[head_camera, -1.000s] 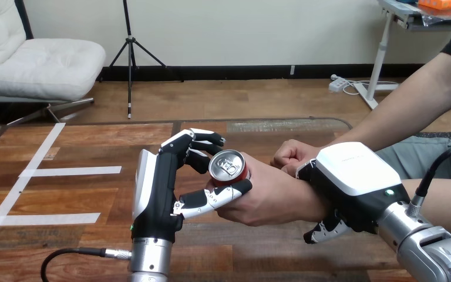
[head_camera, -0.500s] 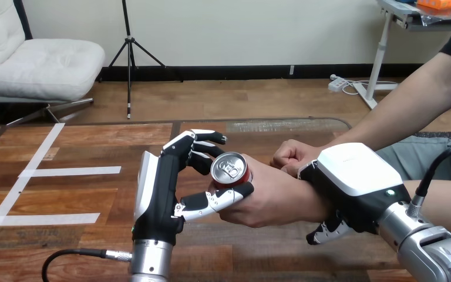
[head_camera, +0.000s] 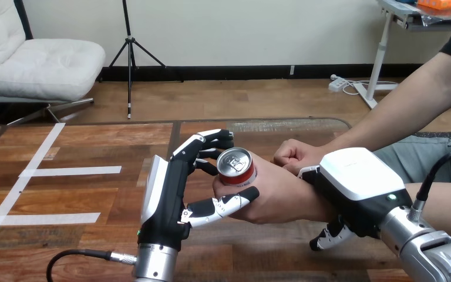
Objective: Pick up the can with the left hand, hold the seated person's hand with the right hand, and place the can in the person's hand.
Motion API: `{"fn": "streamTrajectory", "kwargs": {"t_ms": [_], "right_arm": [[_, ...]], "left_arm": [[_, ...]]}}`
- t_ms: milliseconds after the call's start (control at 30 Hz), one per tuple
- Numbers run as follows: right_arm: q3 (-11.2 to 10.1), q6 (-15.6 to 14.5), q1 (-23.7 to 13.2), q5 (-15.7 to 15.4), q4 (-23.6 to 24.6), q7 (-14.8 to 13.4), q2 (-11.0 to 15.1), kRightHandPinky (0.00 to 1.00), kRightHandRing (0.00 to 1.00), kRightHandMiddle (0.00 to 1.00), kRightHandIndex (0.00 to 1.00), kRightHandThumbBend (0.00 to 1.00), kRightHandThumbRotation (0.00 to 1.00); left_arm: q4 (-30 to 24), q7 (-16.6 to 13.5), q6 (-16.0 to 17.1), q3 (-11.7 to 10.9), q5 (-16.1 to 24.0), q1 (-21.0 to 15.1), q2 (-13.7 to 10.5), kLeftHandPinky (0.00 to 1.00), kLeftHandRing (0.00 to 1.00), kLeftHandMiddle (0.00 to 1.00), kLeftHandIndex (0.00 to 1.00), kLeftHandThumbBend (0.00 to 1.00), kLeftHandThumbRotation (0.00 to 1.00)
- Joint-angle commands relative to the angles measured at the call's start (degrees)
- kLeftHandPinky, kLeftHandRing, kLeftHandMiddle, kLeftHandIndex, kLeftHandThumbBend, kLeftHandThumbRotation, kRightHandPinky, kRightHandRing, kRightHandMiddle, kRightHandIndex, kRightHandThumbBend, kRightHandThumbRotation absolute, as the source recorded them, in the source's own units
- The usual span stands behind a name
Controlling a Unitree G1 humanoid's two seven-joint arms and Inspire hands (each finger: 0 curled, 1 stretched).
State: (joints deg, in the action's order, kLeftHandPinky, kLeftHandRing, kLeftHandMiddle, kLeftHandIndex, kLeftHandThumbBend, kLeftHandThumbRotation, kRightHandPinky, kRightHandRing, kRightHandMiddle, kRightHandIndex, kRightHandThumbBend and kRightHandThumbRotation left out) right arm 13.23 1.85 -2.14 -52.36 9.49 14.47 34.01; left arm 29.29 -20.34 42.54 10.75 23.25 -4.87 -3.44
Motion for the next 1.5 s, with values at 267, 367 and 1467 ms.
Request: {"fn": "streamTrajectory", "kwargs": {"t_ms": [267,367,1467], "right_arm": [[-0.8,0.4,-0.5,-0.5,3.5,-1.5,0.1,0.64,0.73,0.75,0.72,0.95,0.0],[-1.0,0.8,-0.2,-0.5,3.5,-2.0,0.2,0.65,0.74,0.76,0.73,0.95,0.0],[-3.9,-2.2,5.7,1.0,7.2,-12.2,-4.6,0.75,0.82,0.81,0.78,0.95,0.0]], "left_arm": [[-3.7,-0.5,-0.1,-0.2,2.0,-2.1,-0.4,0.67,0.75,0.78,0.78,0.78,0.15],[-3.9,-0.5,-0.4,-0.3,2.4,-2.0,-0.5,0.69,0.77,0.79,0.79,0.78,0.17],[-6.2,0.7,-0.9,-0.8,1.5,-0.4,-1.0,0.82,0.86,0.88,0.86,0.79,0.28]]}}
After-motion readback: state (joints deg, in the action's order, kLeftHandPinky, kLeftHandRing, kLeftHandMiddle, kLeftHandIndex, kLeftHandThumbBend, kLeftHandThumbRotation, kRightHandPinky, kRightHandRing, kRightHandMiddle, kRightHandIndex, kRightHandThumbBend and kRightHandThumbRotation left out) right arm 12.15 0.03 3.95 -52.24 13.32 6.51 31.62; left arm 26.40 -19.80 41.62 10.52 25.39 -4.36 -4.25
